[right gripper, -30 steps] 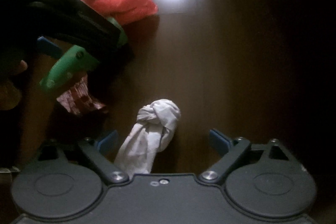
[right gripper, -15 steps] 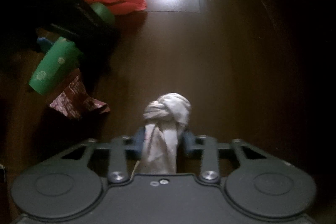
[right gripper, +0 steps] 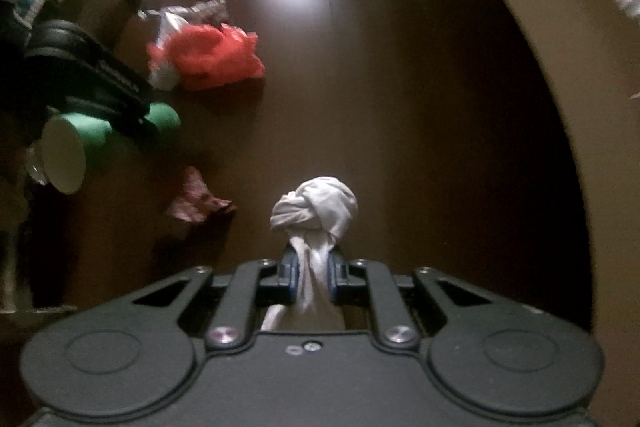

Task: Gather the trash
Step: 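Carry the green can and white cloth up to the wastebasket, then open both grippers over the wastebasket, dropping the can and cloth inside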

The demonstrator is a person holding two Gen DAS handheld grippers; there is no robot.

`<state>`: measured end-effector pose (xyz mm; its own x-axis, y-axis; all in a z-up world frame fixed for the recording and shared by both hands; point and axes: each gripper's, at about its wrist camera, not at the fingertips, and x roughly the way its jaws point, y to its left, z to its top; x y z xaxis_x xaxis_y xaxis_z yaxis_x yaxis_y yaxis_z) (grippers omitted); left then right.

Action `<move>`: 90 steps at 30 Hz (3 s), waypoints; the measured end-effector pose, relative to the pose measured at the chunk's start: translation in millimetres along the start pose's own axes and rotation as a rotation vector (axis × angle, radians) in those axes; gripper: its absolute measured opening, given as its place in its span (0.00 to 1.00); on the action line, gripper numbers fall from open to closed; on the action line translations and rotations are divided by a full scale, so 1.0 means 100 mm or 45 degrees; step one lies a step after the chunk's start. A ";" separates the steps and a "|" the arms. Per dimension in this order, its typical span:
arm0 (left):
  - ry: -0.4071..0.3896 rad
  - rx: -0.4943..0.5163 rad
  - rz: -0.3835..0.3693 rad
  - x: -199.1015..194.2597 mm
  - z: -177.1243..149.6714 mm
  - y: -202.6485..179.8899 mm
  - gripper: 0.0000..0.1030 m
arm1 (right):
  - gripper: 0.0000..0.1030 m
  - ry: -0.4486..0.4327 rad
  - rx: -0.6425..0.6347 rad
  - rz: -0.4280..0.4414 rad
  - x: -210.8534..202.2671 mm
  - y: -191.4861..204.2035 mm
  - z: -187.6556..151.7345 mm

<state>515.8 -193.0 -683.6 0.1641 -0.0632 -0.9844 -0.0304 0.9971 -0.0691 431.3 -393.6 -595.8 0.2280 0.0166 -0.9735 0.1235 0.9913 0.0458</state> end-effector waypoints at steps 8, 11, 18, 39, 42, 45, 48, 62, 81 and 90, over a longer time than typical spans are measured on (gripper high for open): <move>-0.016 -0.020 -0.084 -1.36 -0.39 0.05 0.47 | 0.12 -0.014 -0.064 0.033 -1.15 0.07 0.19; -0.031 -0.031 -0.131 -1.96 -0.49 0.11 0.47 | 0.12 -0.033 -0.099 0.039 -1.68 0.16 0.29; -0.139 0.014 -0.192 -3.44 -0.53 0.26 0.47 | 0.12 -0.137 -0.195 0.102 -3.05 0.45 0.62; -0.435 -0.117 -0.202 -6.35 -0.55 1.46 0.47 | 0.13 -0.317 -0.506 0.298 -5.59 1.87 1.25; -0.492 -0.144 -0.174 -6.59 -0.49 1.72 0.47 | 0.13 -0.344 -0.535 0.324 -5.76 2.15 1.35; -0.541 -0.173 -0.136 -6.77 -0.39 1.98 0.47 | 0.13 -0.364 -0.563 0.355 -5.84 2.41 1.45; -0.581 -0.206 -0.107 -6.90 -0.26 2.29 0.47 | 0.13 -0.382 -0.610 0.370 -5.91 2.70 1.53; -0.515 -0.243 -0.049 -6.52 0.25 3.14 0.47 | 0.13 -0.255 -0.701 0.385 -5.37 3.90 1.98; -0.267 -0.180 -0.130 -5.57 0.51 3.29 0.47 | 0.22 -0.122 -0.777 0.224 -4.48 4.36 2.04; -0.191 -0.151 -0.143 -5.44 0.55 3.23 0.47 | 0.34 -0.128 -0.793 0.172 -4.46 4.30 2.02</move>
<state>471.2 165.9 -161.6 0.3173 -0.1578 -0.9351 -0.1181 0.9718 -0.2041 577.9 -1.4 -96.1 0.2953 0.1642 -0.9412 -0.4893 0.8721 -0.0013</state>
